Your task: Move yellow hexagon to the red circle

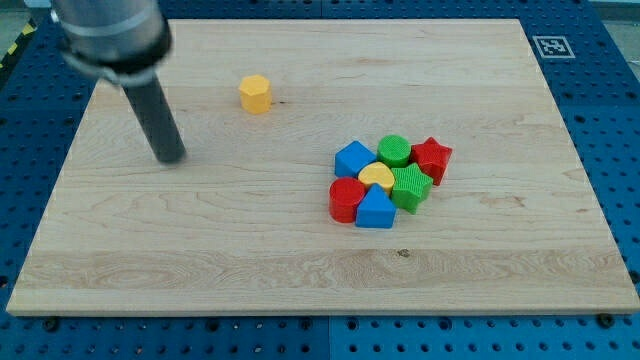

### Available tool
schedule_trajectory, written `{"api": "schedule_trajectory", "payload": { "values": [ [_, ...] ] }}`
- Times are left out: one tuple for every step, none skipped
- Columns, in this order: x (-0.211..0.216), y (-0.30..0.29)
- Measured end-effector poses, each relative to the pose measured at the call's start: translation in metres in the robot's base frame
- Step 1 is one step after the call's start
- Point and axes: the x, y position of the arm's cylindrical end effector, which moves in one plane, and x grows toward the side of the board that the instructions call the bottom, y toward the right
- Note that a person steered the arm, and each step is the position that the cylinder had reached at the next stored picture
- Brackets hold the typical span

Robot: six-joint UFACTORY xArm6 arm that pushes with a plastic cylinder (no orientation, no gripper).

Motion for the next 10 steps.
{"api": "schedule_trajectory", "payload": {
  "values": [
    [-0.087,-0.020],
    [-0.099,0.036],
    [-0.073,0.083],
    [-0.035,0.105],
    [-0.086,0.110],
    [-0.061,0.154],
    [-0.010,0.161],
    [-0.049,0.161],
    [-0.029,0.157],
    [0.013,0.155]
  ]
}}
